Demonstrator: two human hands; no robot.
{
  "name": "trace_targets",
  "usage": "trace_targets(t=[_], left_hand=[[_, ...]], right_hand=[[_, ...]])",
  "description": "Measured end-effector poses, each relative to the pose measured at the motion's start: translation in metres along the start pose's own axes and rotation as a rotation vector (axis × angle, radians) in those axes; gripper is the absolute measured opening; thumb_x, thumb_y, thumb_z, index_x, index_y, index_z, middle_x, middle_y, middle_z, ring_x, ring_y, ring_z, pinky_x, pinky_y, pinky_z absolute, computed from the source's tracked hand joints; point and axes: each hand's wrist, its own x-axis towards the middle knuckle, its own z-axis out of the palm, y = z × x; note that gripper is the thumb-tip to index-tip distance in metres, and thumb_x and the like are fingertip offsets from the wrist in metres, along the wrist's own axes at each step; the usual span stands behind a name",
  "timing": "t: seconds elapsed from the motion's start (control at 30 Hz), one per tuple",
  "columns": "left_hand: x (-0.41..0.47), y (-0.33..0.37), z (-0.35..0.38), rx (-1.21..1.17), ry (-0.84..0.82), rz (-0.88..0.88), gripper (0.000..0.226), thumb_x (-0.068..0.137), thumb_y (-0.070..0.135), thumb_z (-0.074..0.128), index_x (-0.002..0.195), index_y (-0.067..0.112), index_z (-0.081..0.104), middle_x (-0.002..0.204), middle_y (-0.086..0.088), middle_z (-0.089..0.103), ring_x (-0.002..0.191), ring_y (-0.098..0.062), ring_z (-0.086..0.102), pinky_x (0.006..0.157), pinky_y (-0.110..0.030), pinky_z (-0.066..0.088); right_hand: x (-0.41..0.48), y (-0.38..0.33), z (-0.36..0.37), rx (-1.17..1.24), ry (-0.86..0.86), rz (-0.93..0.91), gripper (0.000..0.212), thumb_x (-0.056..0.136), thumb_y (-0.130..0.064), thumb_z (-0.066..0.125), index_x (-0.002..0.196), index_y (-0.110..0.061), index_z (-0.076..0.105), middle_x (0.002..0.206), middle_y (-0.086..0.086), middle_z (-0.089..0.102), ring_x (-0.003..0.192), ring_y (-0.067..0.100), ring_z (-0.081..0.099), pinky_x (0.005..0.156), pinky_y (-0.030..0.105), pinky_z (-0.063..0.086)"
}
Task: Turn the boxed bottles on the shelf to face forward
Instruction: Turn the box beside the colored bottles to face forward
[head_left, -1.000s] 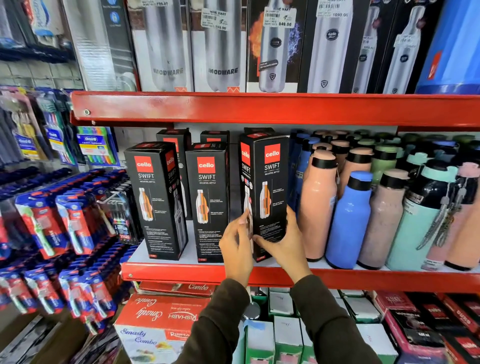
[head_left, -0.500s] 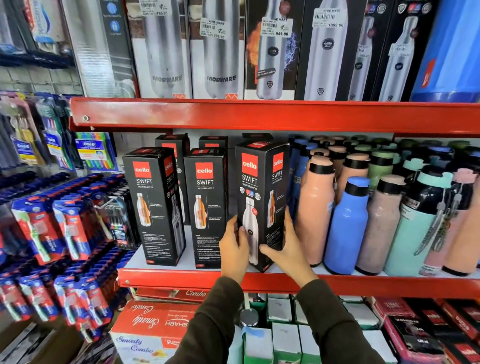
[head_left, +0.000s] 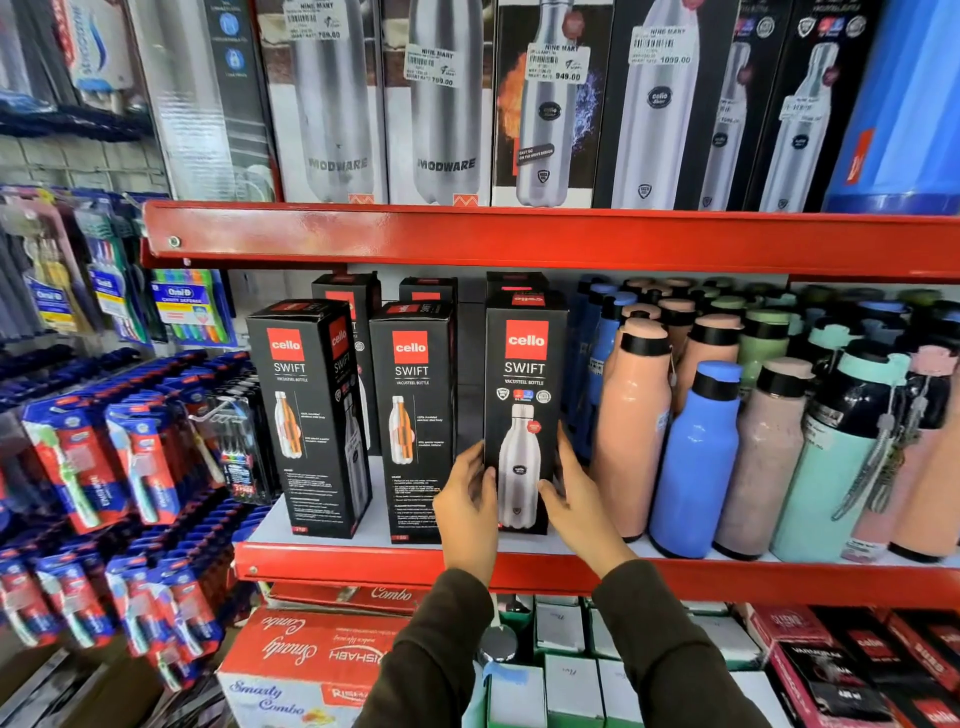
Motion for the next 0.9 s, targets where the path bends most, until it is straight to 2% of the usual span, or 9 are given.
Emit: trace_targets(t=[0.07,0.13,0.3,0.47,0.63,0.7,0.8,0.9], left_hand=[[0.000,-0.002,0.001,0.006,-0.007,-0.009,0.039,0.096,0.004,0.058,0.131,0.022,0.059,0.120,0.008,0.066,0.106,0.023,0.058,0.098,-0.006,0.045],[0.000,-0.004,0.003,0.005,-0.016,-0.017,0.041,0.095,0.002,0.058,0.131,0.022,0.059,0.120,0.009,0.066,0.105,0.024,0.057,0.101,-0.012,0.046],[0.001,-0.009,0.005,0.045,-0.008,-0.022,0.042,0.094,-0.003,0.057,0.132,0.015,0.058,0.120,0.005,0.065,0.101,0.028,0.056,0.093,-0.001,0.044],[-0.002,-0.008,0.004,0.045,-0.014,-0.016,0.042,0.094,-0.002,0.056,0.130,0.019,0.059,0.118,0.006,0.067,0.104,0.022,0.059,0.102,-0.020,0.047],[-0.006,-0.002,0.004,0.102,-0.013,0.005,0.042,0.095,0.000,0.055,0.133,0.018,0.055,0.119,0.008,0.063,0.108,0.003,0.059,0.098,-0.014,0.046],[-0.007,0.000,0.004,0.114,-0.020,0.019,0.043,0.095,0.001,0.055,0.134,0.019,0.054,0.121,0.008,0.062,0.112,-0.004,0.060,0.102,-0.021,0.048],[-0.009,0.002,0.004,0.131,-0.036,0.026,0.043,0.096,0.003,0.054,0.136,0.020,0.052,0.123,0.009,0.062,0.116,-0.007,0.060,0.106,-0.028,0.048],[-0.015,0.001,-0.001,0.162,-0.056,0.041,0.046,0.098,0.007,0.054,0.142,0.021,0.048,0.136,0.001,0.061,0.124,-0.009,0.057,0.110,-0.030,0.046]], right_hand=[[0.000,0.000,0.001,-0.017,0.009,0.003,0.080,0.096,0.000,0.050,0.155,-0.036,0.009,0.149,-0.022,0.026,0.144,0.006,0.028,0.122,0.038,0.027],[0.000,0.001,0.001,-0.024,0.022,0.004,0.080,0.096,0.001,0.049,0.155,-0.034,0.010,0.148,-0.021,0.027,0.143,0.005,0.030,0.122,0.036,0.027],[0.001,0.004,0.003,-0.020,0.026,0.007,0.082,0.096,0.004,0.048,0.152,-0.042,0.011,0.150,-0.019,0.029,0.145,0.007,0.030,0.122,0.037,0.027],[0.000,0.005,0.006,-0.018,0.048,0.024,0.082,0.095,0.006,0.046,0.151,-0.041,0.009,0.152,-0.012,0.034,0.135,-0.001,0.031,0.116,0.023,0.025],[-0.001,0.012,0.008,-0.025,0.072,0.013,0.079,0.095,0.003,0.049,0.155,-0.034,0.013,0.154,-0.011,0.034,0.138,0.000,0.031,0.116,0.024,0.026],[-0.001,0.016,0.010,-0.053,0.126,0.021,0.073,0.094,-0.001,0.054,0.154,-0.027,0.021,0.155,-0.005,0.037,0.141,0.006,0.034,0.118,0.029,0.028],[-0.004,0.018,0.013,-0.057,0.227,0.028,0.057,0.092,-0.004,0.060,0.144,-0.020,0.040,0.142,0.001,0.052,0.130,0.009,0.047,0.112,0.030,0.039],[-0.011,0.019,0.015,-0.052,0.333,0.017,0.038,0.089,-0.006,0.066,0.124,-0.017,0.054,0.115,-0.001,0.062,0.106,0.013,0.062,0.094,0.028,0.054]])
